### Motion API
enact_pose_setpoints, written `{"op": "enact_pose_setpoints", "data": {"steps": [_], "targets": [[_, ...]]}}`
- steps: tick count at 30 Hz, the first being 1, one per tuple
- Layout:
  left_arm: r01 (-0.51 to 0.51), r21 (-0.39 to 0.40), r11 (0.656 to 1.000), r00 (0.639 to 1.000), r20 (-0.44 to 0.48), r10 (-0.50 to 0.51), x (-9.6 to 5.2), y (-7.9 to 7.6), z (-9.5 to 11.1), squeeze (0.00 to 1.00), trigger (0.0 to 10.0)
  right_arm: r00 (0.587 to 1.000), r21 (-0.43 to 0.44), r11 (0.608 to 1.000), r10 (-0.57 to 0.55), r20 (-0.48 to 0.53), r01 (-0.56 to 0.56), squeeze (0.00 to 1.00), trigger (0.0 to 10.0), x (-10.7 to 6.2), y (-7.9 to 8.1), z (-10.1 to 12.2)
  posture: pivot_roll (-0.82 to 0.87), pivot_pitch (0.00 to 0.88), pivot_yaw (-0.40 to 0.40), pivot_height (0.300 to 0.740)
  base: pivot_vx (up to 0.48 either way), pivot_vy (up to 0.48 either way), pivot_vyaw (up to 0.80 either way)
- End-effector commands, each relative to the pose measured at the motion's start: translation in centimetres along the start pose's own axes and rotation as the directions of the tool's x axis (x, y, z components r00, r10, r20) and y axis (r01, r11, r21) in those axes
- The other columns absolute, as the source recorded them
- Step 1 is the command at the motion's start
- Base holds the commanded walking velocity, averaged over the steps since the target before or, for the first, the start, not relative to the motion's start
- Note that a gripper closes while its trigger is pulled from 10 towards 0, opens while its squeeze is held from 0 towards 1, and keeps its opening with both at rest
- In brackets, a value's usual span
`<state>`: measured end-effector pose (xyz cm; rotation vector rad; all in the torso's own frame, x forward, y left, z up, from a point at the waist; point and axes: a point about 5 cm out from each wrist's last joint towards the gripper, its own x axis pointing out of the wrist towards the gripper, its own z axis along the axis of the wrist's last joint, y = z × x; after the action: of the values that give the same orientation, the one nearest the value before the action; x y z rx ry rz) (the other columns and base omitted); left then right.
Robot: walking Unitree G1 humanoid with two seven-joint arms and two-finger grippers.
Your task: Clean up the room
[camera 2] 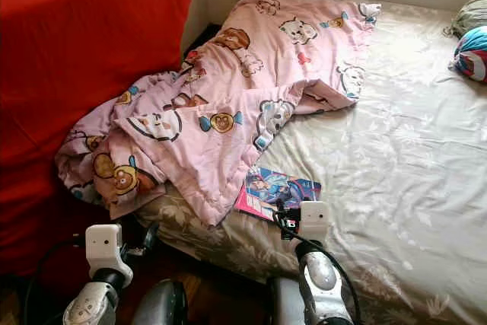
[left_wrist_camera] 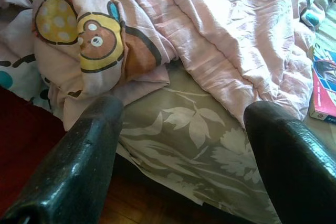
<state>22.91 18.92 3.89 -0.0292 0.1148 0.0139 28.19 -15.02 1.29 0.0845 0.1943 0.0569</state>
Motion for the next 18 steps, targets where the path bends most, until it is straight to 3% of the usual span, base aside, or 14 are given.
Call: {"op": "enact_pose_setpoints", "data": {"steps": [1,14,18], "targets": [[0.005,0.015,1.0,1.0,-0.019,-0.004,-0.3,0.2,-0.2,0.0,10.0,1.0,0.009,1.0,-0.011,-0.018,0.011,0.0,10.0,-0.2,0.0,-0.5,-0.04,0.182,0.021,0.614,0.0,0.0,0.0],[0.028,0.048,0.998,0.999,-0.029,-0.027,-0.6,0.1,-0.2,0.0,10.0,0.997,0.005,0.998,-0.063,-0.034,0.063,0.0,10.0,0.2,-0.6,-0.2,-0.02,0.196,0.031,0.604,0.0,0.0,0.0],[0.038,0.061,0.997,0.999,-0.03,-0.036,-0.7,0.2,-0.1,0.0,10.0,0.991,0.075,0.989,-0.126,-0.041,0.129,0.0,10.0,0.5,-1.5,0.0,-0.01,0.201,0.04,0.604,0.0,0.0,0.0]]}}
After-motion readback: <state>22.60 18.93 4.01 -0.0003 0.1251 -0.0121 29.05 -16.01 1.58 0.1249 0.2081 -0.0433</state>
